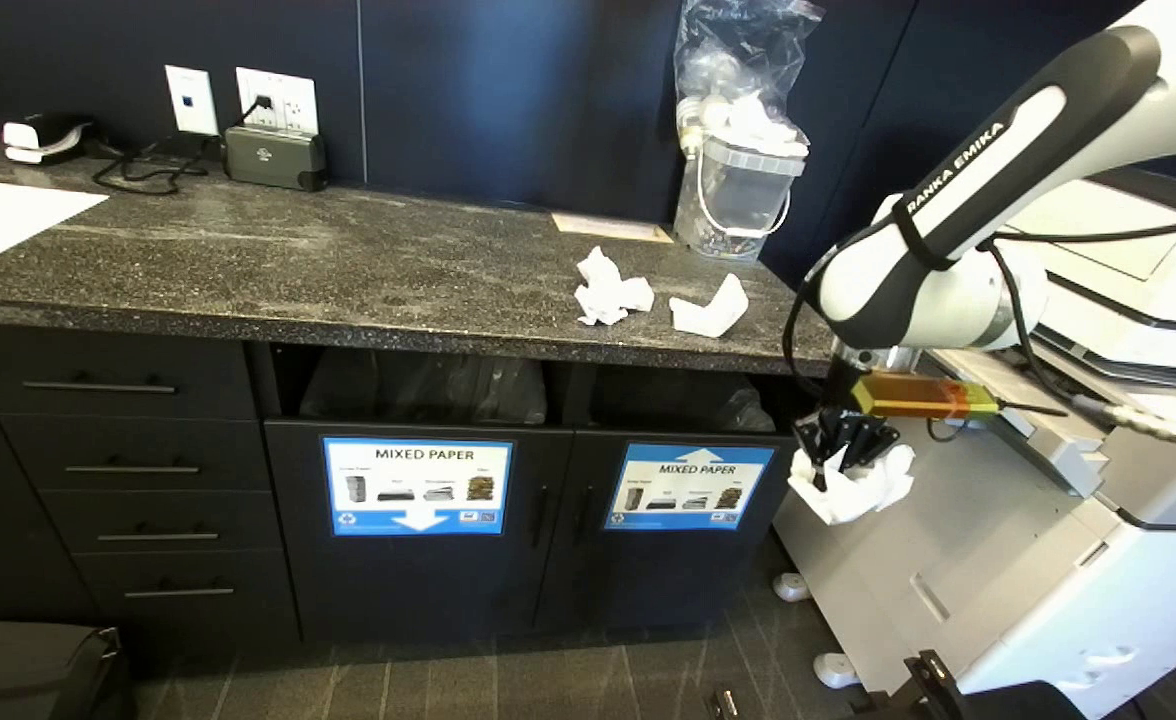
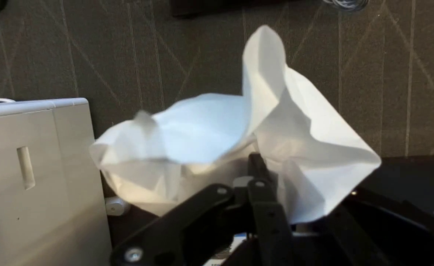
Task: Put the tissues into the rubbish bin.
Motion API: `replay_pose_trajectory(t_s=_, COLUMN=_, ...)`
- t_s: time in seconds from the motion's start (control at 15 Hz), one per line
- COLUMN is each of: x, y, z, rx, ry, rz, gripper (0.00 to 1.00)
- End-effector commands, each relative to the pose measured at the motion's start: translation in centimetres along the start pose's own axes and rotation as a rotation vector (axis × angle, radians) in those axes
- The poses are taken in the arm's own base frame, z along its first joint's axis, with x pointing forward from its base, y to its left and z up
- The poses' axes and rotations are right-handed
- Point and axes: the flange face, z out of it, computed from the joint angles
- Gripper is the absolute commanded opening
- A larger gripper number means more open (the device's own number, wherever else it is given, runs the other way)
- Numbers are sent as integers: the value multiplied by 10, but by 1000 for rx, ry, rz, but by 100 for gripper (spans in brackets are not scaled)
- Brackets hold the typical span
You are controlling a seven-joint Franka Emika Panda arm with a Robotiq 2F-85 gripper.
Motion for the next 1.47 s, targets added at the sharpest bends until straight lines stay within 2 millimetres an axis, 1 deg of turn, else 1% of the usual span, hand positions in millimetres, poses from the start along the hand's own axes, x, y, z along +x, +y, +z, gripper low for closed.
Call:
replay_pose_trajectory(t_s=0.0, x=-39, y=-29, z=13, rx=5, ry=77, rz=5, gripper=10)
replay_pose_trajectory(t_s=0.13, x=-40, y=-44, z=25, rx=8, ry=136, rz=-2, gripper=10)
replay_pose_trajectory(t_s=0.33, x=-25, y=-53, z=30, rx=15, ry=283, rz=-43, gripper=9)
replay_pose_trajectory(t_s=0.53, x=-8, y=-49, z=42, rx=16, ry=398, rz=-69, gripper=10)
replay_pose_trajectory(t_s=0.87, x=2, y=-47, z=77, rx=36, ry=591, rz=-86, gripper=10)
replay_pose_trajectory(t_s=1.07, x=9, y=-44, z=98, rx=3, ry=697, rz=-128, gripper=9)
replay_pose_trajectory(t_s=1.4, x=21, y=-38, z=120, rx=-51, ry=844, rz=-174, gripper=10)
